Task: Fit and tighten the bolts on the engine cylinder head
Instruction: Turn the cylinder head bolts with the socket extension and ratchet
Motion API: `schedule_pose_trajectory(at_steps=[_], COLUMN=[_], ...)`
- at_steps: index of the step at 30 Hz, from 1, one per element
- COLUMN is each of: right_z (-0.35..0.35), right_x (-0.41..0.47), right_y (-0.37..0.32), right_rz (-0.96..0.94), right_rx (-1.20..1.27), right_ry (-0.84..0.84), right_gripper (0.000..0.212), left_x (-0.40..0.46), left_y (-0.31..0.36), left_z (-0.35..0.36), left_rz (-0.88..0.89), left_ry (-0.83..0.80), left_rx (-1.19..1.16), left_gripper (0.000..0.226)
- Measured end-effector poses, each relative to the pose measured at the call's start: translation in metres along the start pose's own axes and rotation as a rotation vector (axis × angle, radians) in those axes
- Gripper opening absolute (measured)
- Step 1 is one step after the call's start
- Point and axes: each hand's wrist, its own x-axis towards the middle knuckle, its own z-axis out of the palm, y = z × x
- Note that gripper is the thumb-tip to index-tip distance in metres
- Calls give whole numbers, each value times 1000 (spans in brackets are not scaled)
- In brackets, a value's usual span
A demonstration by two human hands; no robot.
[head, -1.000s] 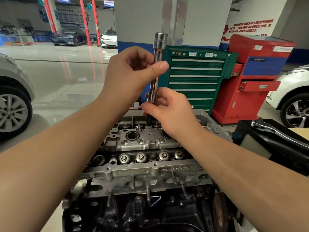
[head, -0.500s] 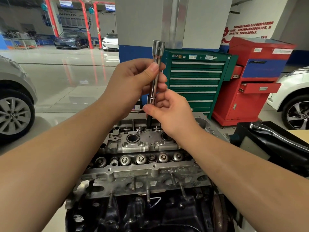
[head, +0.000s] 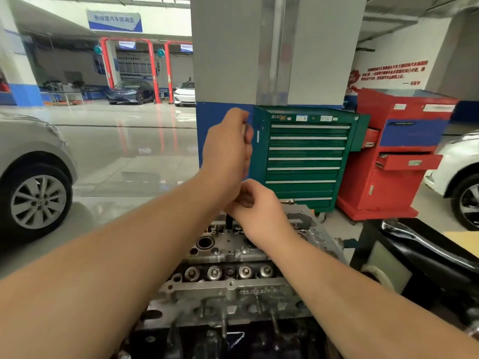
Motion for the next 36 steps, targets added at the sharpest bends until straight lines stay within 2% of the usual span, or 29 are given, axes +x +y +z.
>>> schedule_pose_trajectory(at_steps=[2,3,4,6,10,12,17,19,21,23,24,25,26,29,30,32,34,36], right_z=[0,0,0,0,-2,-2,-3,-1,1,1,0,0,0,0,0,-2,-5,-5], right_x=[0,0,0,0,1,-1,-3,-2,-2,0,1,1,1,1,1,-1,-3,-4], right_y=[1,2,4,5,3,2,2,3,4,6,8,9,9,9,8,6,4,4], right_rz=[-25,-33,-36,-23,-45,-54,-80,-106,-110,-101,-102,-104,-101,-91,-88,-89,-97,-112], right_rx=[-1,-8,-14,-19,-38,-35,-55,-66,-79,-80,-73,-81,-95,-130,-131,-152,-178,-185], right_ry=[-41,-63,-81,-83,-63,-78,-69,-63,-67,-64,-66,-71,-78,-67,-65,-73,-83,-74], right_gripper=[11,14,21,30,31,35,32,20,7,10,9,10,14,19,19,20,32,34], left_x=[10,13,12,9,-16,-25,-25,-20,-13,-5,-3,-1,-1,-11,-15,-22,-27,-25], left_y=[7,8,10,11,1,-4,-6,-7,-6,0,4,7,8,3,1,-2,-4,-3], left_z=[-19,-28,-34,-35,-13,-4,9,8,0,-12,-17,-20,-21,-13,-8,4,18,24], left_rz=[-179,-218,-233,-223,-4,89,82,62,-1,-84,-106,-112,-105,-6,51,105,110,116], left_ry=[-352,-451,-462,-309,155,248,289,247,66,-212,-287,-279,-197,227,312,301,237,262], left_rx=[-157,-217,-251,-247,-72,-21,-14,-87,-162,-204,-213,-198,-152,-19,-28,-2,50,90], left_gripper=[41,42,45,47,33,26,29,33,41,47,48,48,47,37,34,30,29,38])
